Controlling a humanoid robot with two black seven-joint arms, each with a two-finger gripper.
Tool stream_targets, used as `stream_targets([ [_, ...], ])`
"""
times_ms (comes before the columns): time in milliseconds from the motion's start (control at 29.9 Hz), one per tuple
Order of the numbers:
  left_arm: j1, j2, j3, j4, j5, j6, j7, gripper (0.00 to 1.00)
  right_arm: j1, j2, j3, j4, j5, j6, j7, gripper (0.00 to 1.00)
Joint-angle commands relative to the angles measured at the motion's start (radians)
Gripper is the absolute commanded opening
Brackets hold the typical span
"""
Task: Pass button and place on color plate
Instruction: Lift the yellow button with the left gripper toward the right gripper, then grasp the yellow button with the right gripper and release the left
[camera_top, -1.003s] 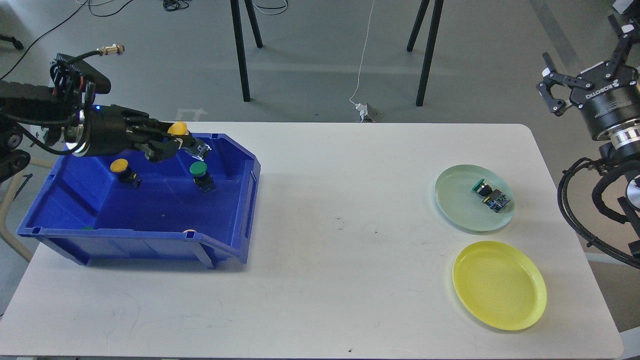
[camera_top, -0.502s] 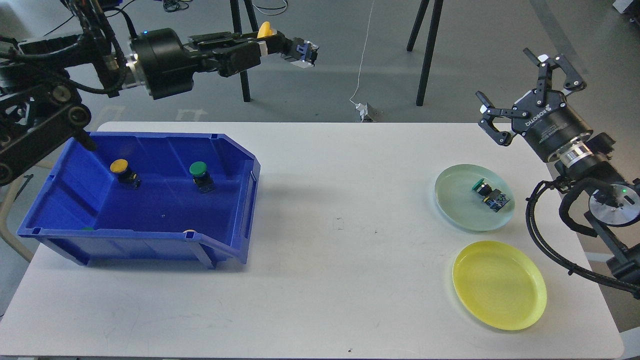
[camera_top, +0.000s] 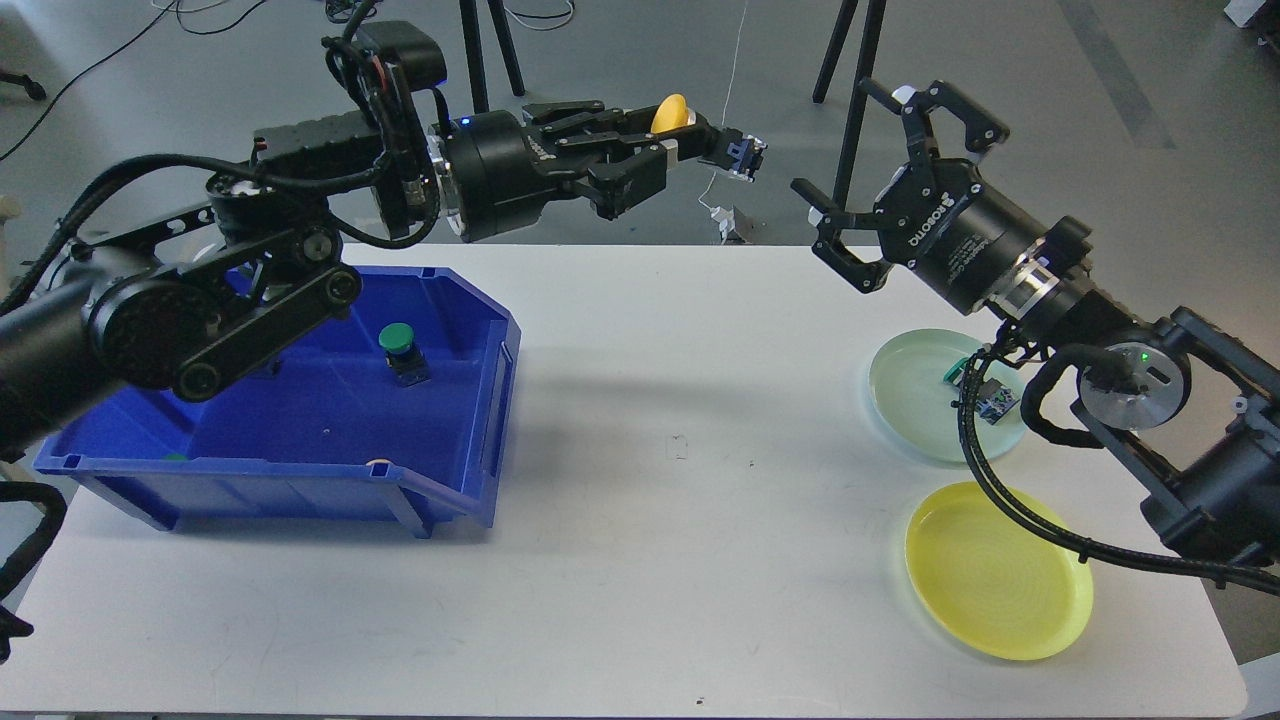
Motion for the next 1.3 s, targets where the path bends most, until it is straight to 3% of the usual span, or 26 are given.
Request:
stream_targets([
  [0, 0.0, -0.011, -0.002, 0.012, -0.002, 0.001, 0.0, 0.18, -0.008, 0.05, -0.036, 0.009, -0.002, -0.01, 0.0, 0.87],
  [568, 0.001, -0.013, -0.002, 0.012, -0.002, 0.001, -0.006, 0.17, 0.038, 0.119, -0.034, -0.005, -0.006, -0.059, 0.001, 0.86],
  [669, 0.001, -0.013, -0.002, 0.012, -0.002, 0.001, -0.006, 0.17, 0.04, 0.124, -0.036, -0.005, -0.008, -0.056, 0.001, 0.76],
  [803, 0.001, -0.014, -0.002, 0.012, -0.002, 0.001, -0.006, 0.17, 0.04, 0.126, -0.037, -0.005, -0.041, -0.052, -0.002, 0.46],
  [903, 0.001, -0.014, -0.002, 0.012, -0.002, 0.001, -0.006, 0.17, 0.038, 0.127, -0.037, -0.005, -0.069, -0.052, -0.002, 0.31],
  [1003, 0.001, -0.014, -0.002, 0.012, -0.002, 0.001, -0.006, 0.17, 0.038, 0.127, -0.034, -0.005, -0.069, -0.052, -0.002, 0.25],
  [1271, 0.001, -0.013, -0.002, 0.012, -0.002, -0.001, -0.006, 0.18, 0.04, 0.127, -0.025, -0.005, -0.069, -0.053, 0.003, 0.24],
])
